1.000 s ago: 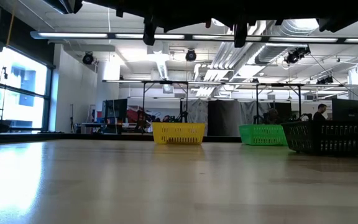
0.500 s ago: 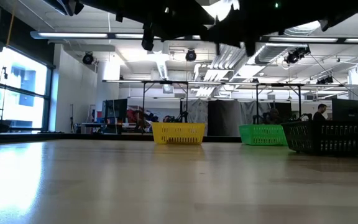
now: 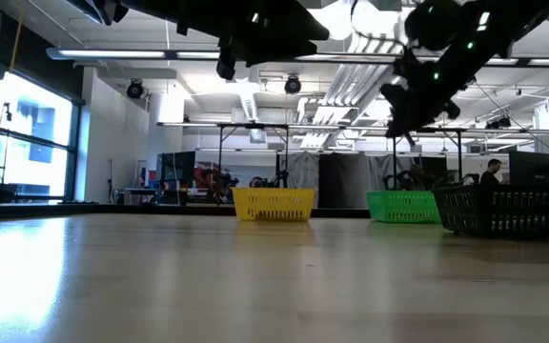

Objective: Sort crayons
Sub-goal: Put the orange crayon into the green bin

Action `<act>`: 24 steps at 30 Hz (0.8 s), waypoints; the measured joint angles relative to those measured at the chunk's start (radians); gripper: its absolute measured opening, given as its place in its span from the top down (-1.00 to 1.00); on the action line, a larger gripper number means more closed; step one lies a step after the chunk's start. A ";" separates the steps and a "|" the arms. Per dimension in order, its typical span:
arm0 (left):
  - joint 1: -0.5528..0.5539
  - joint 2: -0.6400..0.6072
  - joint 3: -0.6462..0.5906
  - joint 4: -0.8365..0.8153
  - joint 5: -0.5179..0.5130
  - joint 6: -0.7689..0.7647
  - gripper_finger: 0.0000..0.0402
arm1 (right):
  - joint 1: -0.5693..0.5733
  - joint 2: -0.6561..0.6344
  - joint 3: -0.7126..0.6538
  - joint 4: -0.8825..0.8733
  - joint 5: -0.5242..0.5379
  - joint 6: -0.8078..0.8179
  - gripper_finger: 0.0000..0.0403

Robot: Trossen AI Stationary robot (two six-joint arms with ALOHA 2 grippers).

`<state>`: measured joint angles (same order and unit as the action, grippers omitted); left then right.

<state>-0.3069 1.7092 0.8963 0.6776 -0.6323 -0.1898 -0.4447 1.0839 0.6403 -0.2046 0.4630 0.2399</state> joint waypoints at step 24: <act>0.002 0.000 0.000 -0.004 0.000 0.009 0.42 | -0.283 0.330 0.000 0.179 -0.260 -0.054 0.78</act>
<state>-0.3054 1.7092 0.8963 0.6736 -0.6323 -0.1809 -0.7277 1.4143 0.6399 -0.0254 0.2033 0.1859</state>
